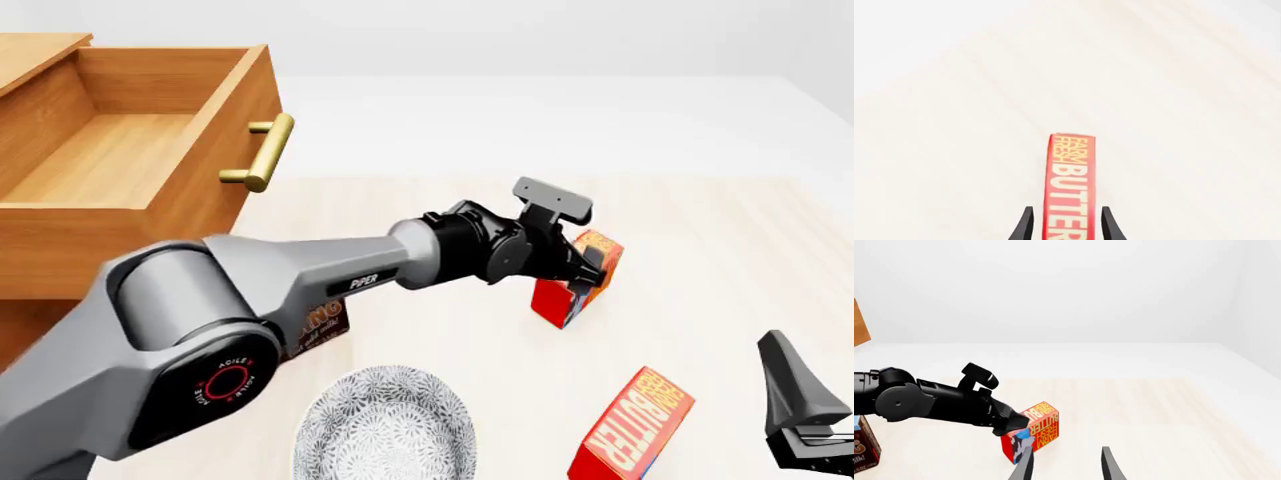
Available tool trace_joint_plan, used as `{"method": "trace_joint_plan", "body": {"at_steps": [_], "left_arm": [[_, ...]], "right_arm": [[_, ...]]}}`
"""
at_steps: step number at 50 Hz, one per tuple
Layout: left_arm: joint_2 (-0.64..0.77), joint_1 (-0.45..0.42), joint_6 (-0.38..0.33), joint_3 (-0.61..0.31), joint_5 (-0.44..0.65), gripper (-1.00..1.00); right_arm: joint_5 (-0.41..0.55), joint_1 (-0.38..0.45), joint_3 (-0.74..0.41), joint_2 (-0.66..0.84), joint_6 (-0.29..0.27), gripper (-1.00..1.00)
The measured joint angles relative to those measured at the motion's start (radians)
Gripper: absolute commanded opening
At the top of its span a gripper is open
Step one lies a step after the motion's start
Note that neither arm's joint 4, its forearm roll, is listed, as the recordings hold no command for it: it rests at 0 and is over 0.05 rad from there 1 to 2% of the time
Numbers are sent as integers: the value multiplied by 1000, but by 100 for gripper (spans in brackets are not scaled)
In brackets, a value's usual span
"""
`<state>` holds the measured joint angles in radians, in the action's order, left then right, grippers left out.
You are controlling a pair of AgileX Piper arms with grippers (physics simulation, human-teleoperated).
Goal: Put the butter at the front in the top drawer of the cabinet and close it.
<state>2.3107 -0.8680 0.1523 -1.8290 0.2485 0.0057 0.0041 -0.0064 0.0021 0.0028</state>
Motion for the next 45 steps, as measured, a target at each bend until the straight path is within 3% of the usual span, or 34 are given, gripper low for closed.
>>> {"method": "trace_joint_plan", "body": {"at_steps": [45], "left_arm": [[126,-14,65,-24,-54,100]], "right_arm": [[2,0,-1,-1,0,100]]}}
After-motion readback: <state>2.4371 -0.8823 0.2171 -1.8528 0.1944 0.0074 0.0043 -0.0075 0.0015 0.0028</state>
